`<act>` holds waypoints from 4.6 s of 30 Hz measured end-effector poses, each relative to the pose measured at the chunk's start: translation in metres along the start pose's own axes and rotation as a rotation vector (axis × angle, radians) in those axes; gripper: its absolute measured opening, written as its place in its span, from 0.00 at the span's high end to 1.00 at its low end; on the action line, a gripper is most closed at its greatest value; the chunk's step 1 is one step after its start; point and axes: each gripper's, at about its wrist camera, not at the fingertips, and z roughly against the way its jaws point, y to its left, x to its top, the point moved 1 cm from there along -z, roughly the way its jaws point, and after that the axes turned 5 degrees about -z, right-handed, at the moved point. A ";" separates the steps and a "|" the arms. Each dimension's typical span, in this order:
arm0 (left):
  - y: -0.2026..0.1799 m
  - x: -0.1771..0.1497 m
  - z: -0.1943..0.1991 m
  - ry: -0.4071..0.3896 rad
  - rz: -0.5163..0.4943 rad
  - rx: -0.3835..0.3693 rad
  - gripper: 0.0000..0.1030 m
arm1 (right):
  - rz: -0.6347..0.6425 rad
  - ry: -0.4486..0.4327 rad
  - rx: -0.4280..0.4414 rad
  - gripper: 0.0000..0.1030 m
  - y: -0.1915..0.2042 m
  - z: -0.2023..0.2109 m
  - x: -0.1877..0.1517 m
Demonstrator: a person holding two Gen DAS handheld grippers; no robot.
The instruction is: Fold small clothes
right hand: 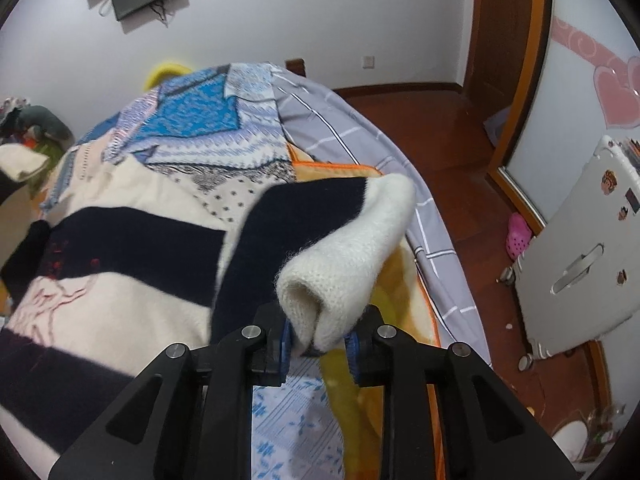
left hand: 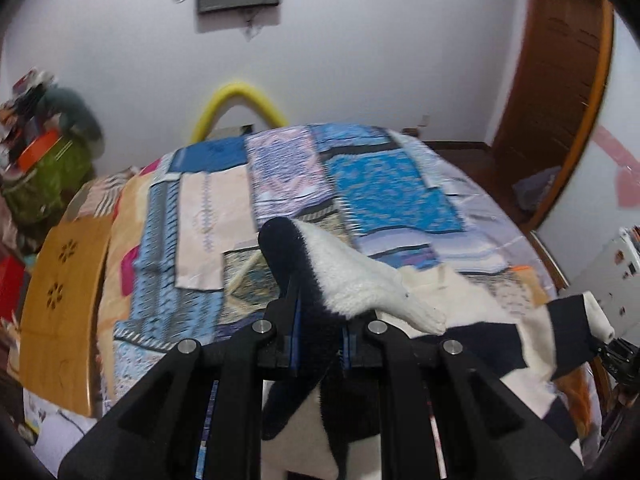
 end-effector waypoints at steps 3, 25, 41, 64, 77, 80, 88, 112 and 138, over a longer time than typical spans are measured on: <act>-0.028 0.001 0.005 -0.018 -0.037 -0.022 0.86 | 0.014 -0.021 0.028 0.78 0.006 0.009 0.003; -0.153 -0.038 -0.029 0.161 -0.155 -0.246 0.86 | 0.097 -0.067 0.062 0.62 0.027 0.049 -0.006; -0.133 -0.046 0.000 0.133 -0.165 -0.156 0.45 | 0.163 -0.031 0.217 0.59 0.088 0.021 0.003; 0.064 -0.112 -0.011 0.237 0.116 0.141 0.33 | 0.079 0.254 0.276 0.59 0.114 -0.097 0.005; 0.083 -0.155 -0.053 0.343 0.228 0.075 0.33 | 0.006 0.291 0.328 0.54 0.116 -0.119 0.009; 0.079 -0.156 -0.058 0.352 0.239 0.049 0.33 | -0.032 0.305 0.360 0.55 0.115 -0.125 0.009; 0.062 -0.157 -0.070 0.356 0.248 -0.006 0.34 | -0.089 0.314 0.417 0.71 0.112 -0.128 0.007; 0.048 -0.158 -0.071 0.359 0.203 0.028 0.34 | 0.036 0.115 0.252 0.89 0.090 -0.091 0.028; 0.021 -0.129 -0.026 0.292 0.101 0.063 0.34 | -0.011 0.041 0.161 0.68 0.038 -0.041 0.025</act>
